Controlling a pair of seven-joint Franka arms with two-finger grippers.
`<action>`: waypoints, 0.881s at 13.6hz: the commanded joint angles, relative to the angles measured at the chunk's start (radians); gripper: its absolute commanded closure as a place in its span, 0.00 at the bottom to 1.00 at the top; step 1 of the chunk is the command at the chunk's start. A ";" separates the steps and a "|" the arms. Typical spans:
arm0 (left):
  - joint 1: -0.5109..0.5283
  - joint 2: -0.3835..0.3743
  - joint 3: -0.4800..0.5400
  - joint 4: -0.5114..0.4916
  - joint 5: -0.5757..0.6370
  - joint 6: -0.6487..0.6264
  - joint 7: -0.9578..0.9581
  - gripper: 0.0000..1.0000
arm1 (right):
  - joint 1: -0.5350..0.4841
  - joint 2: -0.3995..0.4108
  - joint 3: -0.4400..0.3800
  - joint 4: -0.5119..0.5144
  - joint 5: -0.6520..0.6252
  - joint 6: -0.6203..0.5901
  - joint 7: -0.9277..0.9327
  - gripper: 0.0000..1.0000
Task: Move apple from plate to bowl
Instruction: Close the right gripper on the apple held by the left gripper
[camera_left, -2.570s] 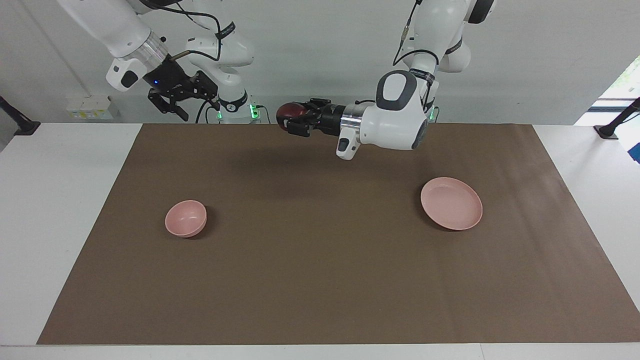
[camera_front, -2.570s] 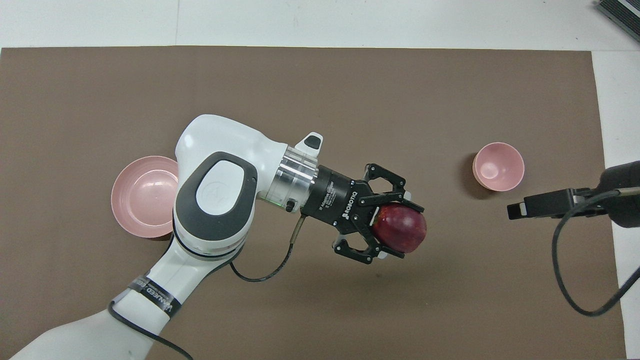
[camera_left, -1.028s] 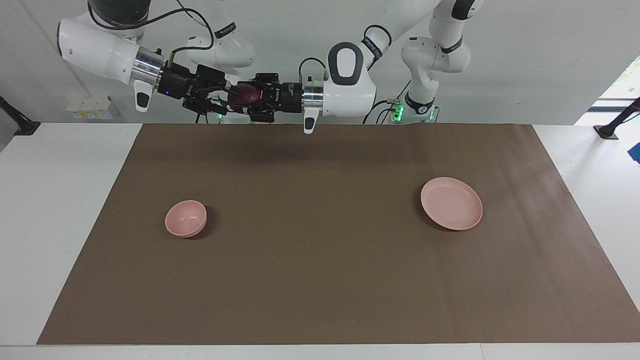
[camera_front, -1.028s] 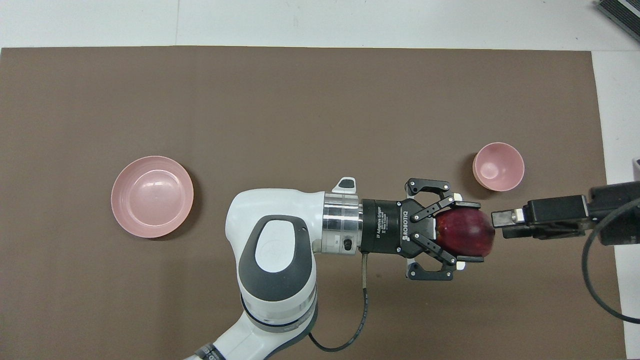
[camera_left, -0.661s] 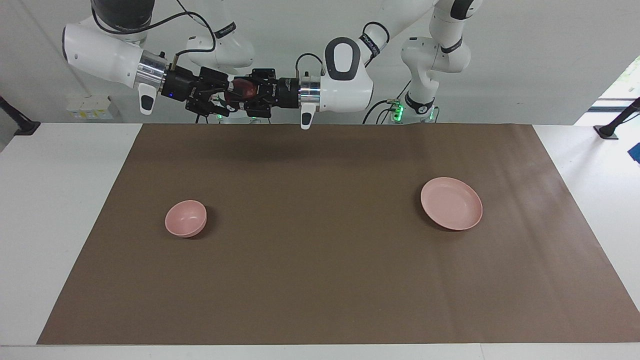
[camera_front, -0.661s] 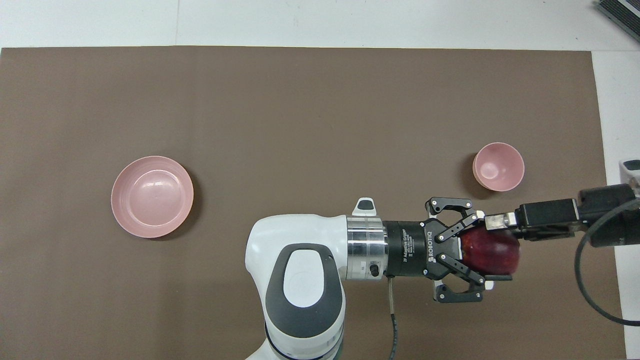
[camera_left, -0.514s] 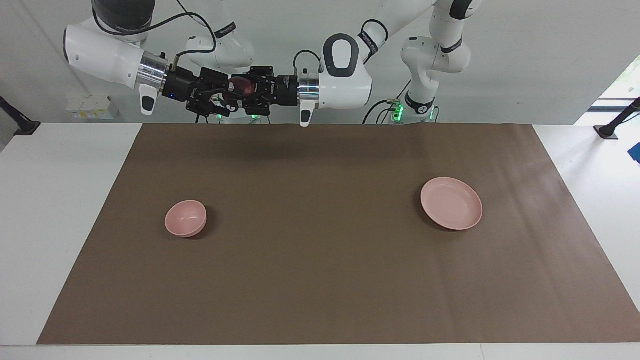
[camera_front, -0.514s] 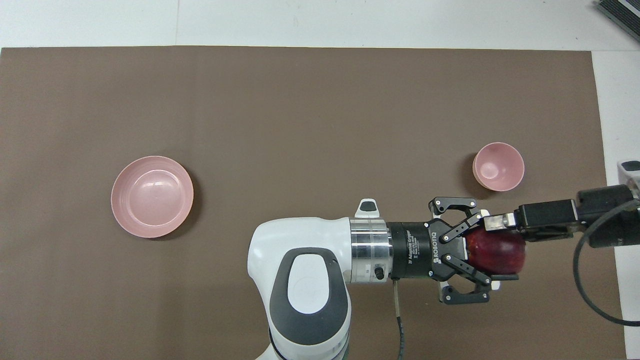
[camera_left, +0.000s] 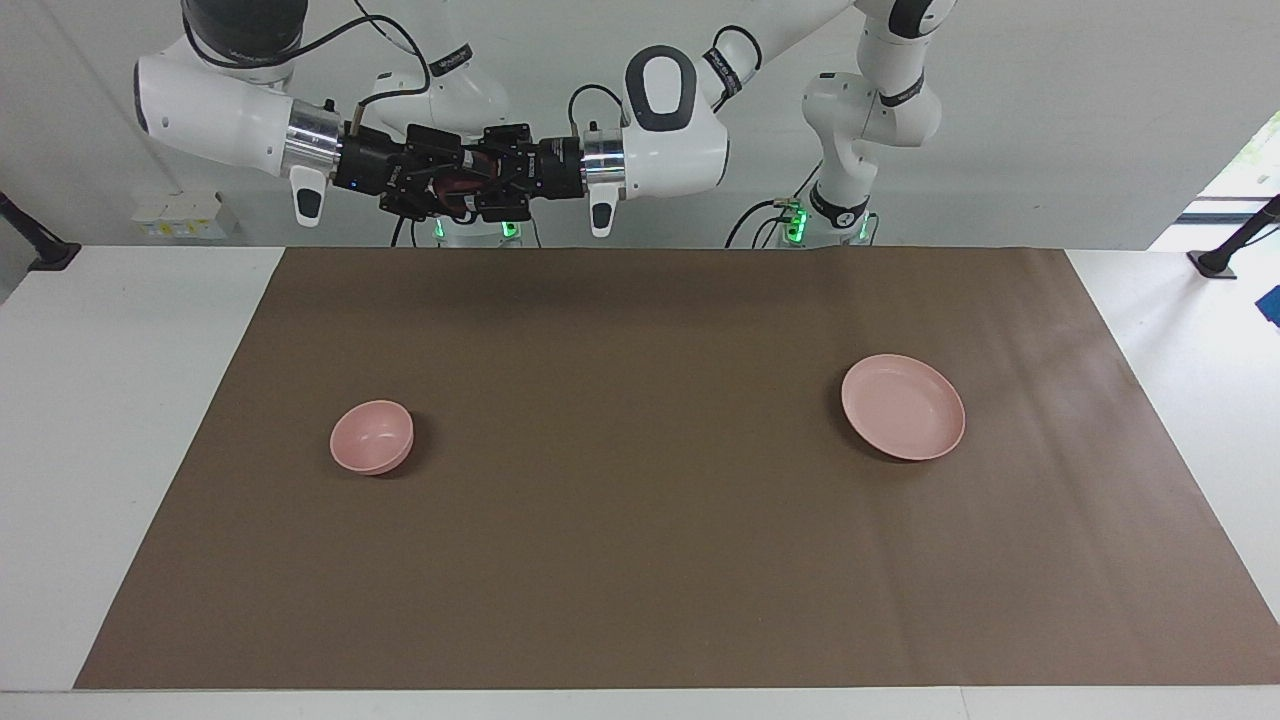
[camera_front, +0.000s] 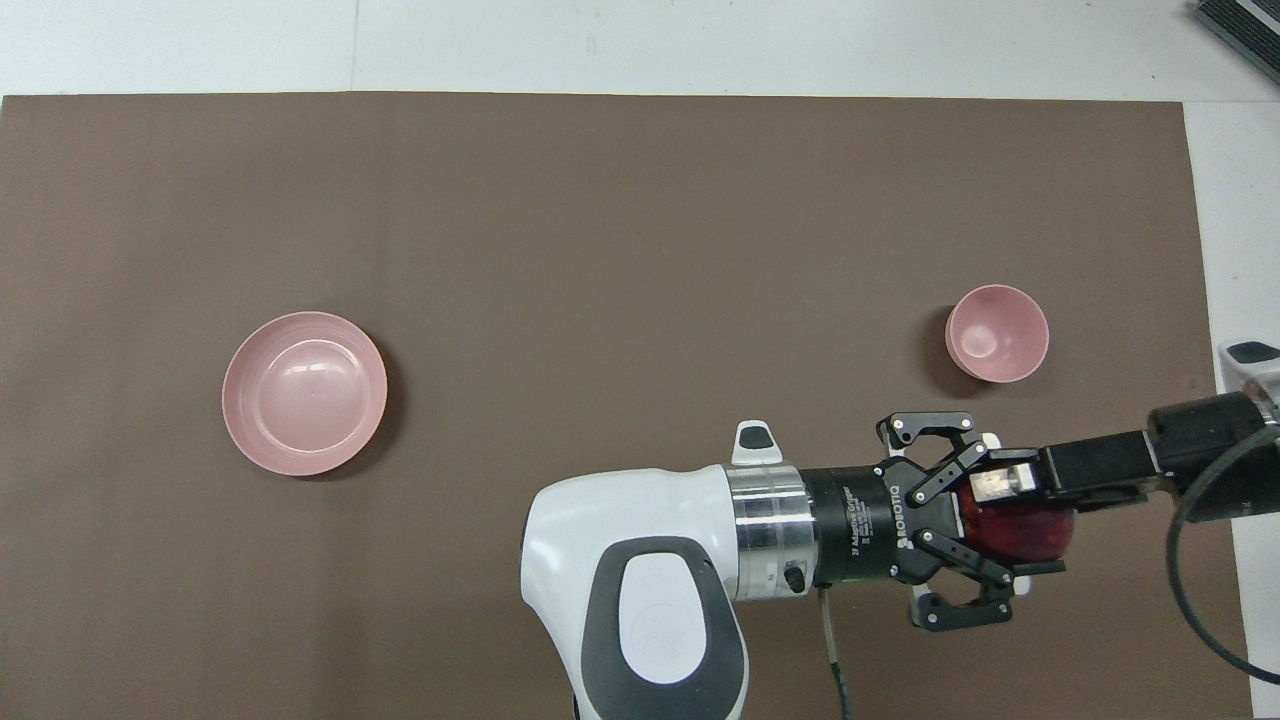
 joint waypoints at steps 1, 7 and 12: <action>-0.015 0.014 0.011 0.034 -0.024 0.034 -0.008 1.00 | -0.018 -0.020 0.009 -0.015 -0.015 -0.040 -0.010 0.00; -0.016 0.014 0.011 0.034 -0.024 0.034 -0.008 1.00 | -0.019 -0.003 0.004 0.014 -0.060 -0.104 -0.017 0.00; -0.015 0.014 0.013 0.032 -0.022 0.034 -0.008 1.00 | -0.018 -0.003 0.004 0.014 -0.087 -0.118 -0.012 0.00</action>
